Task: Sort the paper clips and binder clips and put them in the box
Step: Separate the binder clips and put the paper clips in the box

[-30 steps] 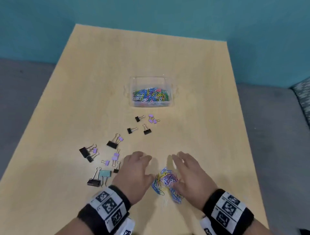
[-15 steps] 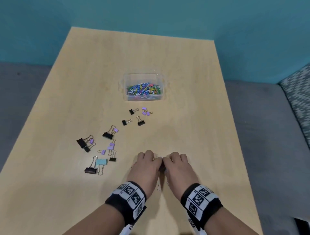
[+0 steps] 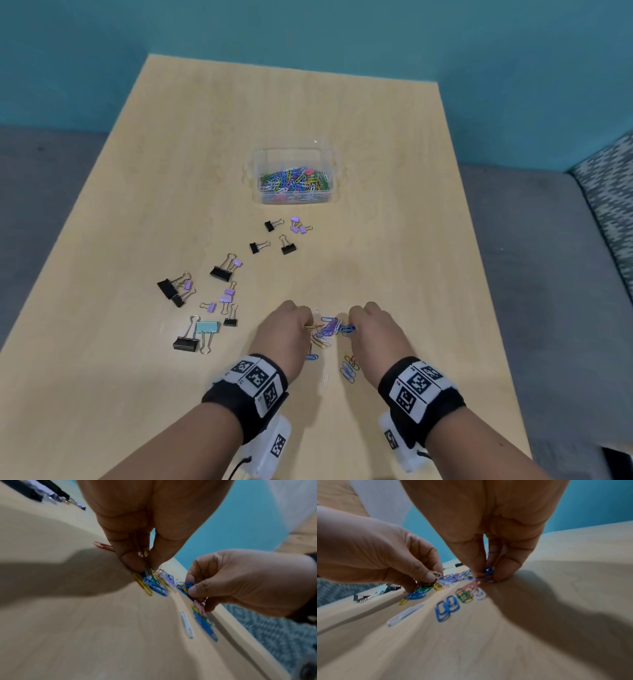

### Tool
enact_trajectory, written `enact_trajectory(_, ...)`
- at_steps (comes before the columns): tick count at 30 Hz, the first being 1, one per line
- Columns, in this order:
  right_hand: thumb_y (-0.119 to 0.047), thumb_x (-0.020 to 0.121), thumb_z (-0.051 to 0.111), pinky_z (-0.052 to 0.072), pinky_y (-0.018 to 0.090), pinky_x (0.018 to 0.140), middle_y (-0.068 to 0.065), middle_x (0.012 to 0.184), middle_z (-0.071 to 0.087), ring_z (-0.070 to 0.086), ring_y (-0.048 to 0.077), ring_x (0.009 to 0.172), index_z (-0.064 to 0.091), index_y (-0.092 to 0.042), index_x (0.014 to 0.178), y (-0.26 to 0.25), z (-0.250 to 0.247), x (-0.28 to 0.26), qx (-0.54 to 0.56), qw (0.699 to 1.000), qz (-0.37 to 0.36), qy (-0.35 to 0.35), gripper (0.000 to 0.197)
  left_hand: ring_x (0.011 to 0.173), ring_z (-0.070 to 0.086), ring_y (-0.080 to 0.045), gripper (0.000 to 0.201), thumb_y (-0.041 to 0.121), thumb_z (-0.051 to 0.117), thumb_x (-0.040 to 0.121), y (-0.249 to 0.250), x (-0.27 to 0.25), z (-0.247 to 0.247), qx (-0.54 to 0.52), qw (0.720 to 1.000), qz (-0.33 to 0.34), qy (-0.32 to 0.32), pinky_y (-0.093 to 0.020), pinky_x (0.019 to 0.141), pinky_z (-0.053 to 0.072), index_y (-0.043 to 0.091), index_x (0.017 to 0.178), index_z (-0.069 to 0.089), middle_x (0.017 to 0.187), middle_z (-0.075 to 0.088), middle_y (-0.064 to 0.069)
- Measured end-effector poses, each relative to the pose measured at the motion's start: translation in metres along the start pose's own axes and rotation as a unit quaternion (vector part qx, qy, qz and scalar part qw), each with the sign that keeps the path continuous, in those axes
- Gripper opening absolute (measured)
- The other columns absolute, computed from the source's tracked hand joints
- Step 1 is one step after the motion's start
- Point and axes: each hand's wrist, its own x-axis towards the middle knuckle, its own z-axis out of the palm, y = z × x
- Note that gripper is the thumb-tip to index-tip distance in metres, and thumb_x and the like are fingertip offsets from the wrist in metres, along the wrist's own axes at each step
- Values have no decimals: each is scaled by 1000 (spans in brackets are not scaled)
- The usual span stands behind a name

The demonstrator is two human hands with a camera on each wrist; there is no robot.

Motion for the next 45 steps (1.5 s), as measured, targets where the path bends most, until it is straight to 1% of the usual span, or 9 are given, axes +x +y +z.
enact_trajectory(9,-7,78,56,40,27,58,-2,75,56,54,15,65,56,-16,75,11,-8,5,199,977,76,-10,9,54,58,-17,19,1,58,74,-8,0,-16,-268,956,-120,-32,-31,59,50,18,71,66,60,60,3)
enact_trajectory(13,3,76,60,49,34,54,3,60,54,50,12,47,59,-9,73,11,-26,10,420,898,128,-25,12,53,61,-18,17,-5,62,76,-2,4,-37,-395,905,-154,-36,-30,55,51,10,70,68,60,60,-7)
enact_trajectory(17,9,81,62,45,23,46,13,66,54,51,18,48,59,-4,76,4,-58,29,543,832,109,-25,15,54,59,-22,11,-9,64,78,7,20,-67,-491,858,-150,-31,-24,50,40,2,75,66,62,57,-10)
enact_trajectory(21,13,81,63,48,28,49,16,67,53,48,22,54,58,-6,74,-13,-96,66,614,787,59,-6,20,57,52,-22,15,-17,61,79,21,53,-108,-564,819,-109,0,-22,51,52,-2,76,63,67,54,-14)
enact_trajectory(27,9,81,63,50,27,48,8,66,55,51,16,54,56,-10,72,-46,-155,149,560,825,13,72,22,50,56,-14,17,-14,62,79,31,128,-169,-521,845,-68,99,-20,53,54,3,76,62,67,55,-9)
enact_trajectory(31,2,81,66,54,32,56,8,70,59,55,17,57,57,-11,71,-62,-172,203,516,851,24,93,19,52,60,-21,20,-8,63,79,32,178,-185,-420,895,-61,138,-41,70,57,11,72,63,69,58,-9)
enact_trajectory(35,-23,87,67,57,45,81,8,98,63,62,22,84,65,-11,102,-55,-164,223,419,904,63,65,20,76,67,-25,30,18,66,83,26,198,-185,-210,970,-83,94,-38,83,55,18,112,63,91,58,-1)
enact_trajectory(41,-31,91,58,40,29,98,5,131,54,53,21,116,53,-17,131,-15,-124,150,170,982,-28,82,43,104,56,-18,38,32,61,87,11,128,-164,-73,991,7,116,-28,85,42,23,123,59,120,56,0)
enact_trajectory(45,-39,93,50,26,32,113,4,152,27,24,22,140,26,-19,147,6,-58,59,8,991,-119,-66,62,100,52,-19,42,43,54,85,2,39,-93,26,999,23,-32,-32,88,43,23,122,53,116,50,2)
